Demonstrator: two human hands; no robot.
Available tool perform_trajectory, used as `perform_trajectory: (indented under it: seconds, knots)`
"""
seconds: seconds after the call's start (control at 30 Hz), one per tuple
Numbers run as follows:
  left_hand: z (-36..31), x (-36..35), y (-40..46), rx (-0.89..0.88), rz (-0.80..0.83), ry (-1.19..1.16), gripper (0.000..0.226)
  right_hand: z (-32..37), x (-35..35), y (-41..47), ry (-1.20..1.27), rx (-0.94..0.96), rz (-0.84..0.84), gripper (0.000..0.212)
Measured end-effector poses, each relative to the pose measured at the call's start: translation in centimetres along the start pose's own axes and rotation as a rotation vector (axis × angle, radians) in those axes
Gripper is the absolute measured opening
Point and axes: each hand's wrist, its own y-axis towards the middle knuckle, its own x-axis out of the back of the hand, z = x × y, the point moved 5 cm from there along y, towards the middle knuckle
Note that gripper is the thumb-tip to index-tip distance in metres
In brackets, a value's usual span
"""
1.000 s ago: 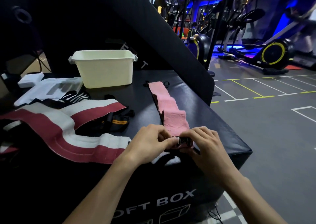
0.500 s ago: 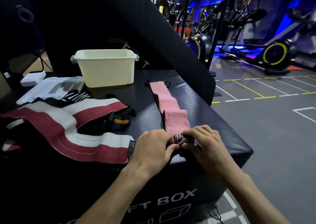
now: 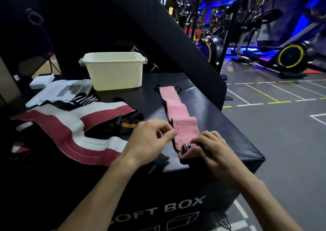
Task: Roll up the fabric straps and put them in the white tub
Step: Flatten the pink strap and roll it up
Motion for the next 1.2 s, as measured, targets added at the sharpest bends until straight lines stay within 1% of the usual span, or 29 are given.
perform_trajectory:
  seconds: [0.03, 0.1, 0.23, 0.3, 0.37, 0.43, 0.53, 0.6, 0.73, 0.8, 0.97, 1.13, 1.2]
  knots:
    - [0.5, 0.8, 0.2, 0.032, -0.019, -0.008, 0.018, 0.2, 0.3, -0.2, 0.015, 0.01, 0.003, 0.03]
    - [1.5, 1.7, 0.9, 0.104, 0.002, 0.016, 0.018, 0.3, 0.8, -0.6, 0.041, 0.032, 0.006, 0.036]
    - [3.1, 0.9, 4.8, 0.205, 0.053, 0.118, 0.017, 0.5, 1.2, -1.1, 0.105, 0.036, -0.012, 0.034]
    - [3.9, -0.4, 7.5, 0.283, 0.089, 0.113, 0.023, 0.7, 1.2, -1.2, 0.135, 0.024, -0.014, 0.036]
    - [4.8, -1.8, 9.9, 0.362, 0.118, 0.125, 0.035, 0.9, 1.4, -1.3, 0.16, 0.02, -0.026, 0.035]
    - [5.7, -3.2, 11.6, 0.436, 0.118, 0.083, 0.043, 0.8, 1.4, -1.3, 0.154, 0.024, -0.02, 0.034]
    - [6.3, -5.1, 13.2, 0.512, 0.099, 0.005, 0.046, 0.7, 1.3, -1.3, 0.143, 0.029, -0.01, 0.034]
    - [6.4, -6.1, 14.1, 0.524, 0.102, 0.037, 0.044, 0.6, 1.1, -1.2, 0.137, 0.03, -0.001, 0.031]
    - [6.6, -6.9, 15.4, 0.481, 0.125, 0.188, 0.037, 0.3, 1.0, -1.0, 0.149, 0.036, 0.037, 0.024]
    - [7.0, -6.8, 15.9, 0.473, 0.096, 0.219, 0.036, 0.3, 1.0, -1.0, 0.165, 0.042, 0.05, 0.022]
    - [7.4, -7.4, 16.5, 0.452, 0.043, 0.258, 0.041, 0.1, 1.0, -1.0, 0.189, 0.042, 0.061, 0.024]
    - [7.8, -7.7, 16.4, 0.473, -0.02, 0.335, 0.03, 0.2, 1.0, -1.1, 0.202, 0.032, 0.055, 0.025]
    - [7.7, -7.6, 16.6, 0.471, -0.023, 0.343, 0.03, 0.2, 1.0, -1.2, 0.208, 0.025, 0.053, 0.023]
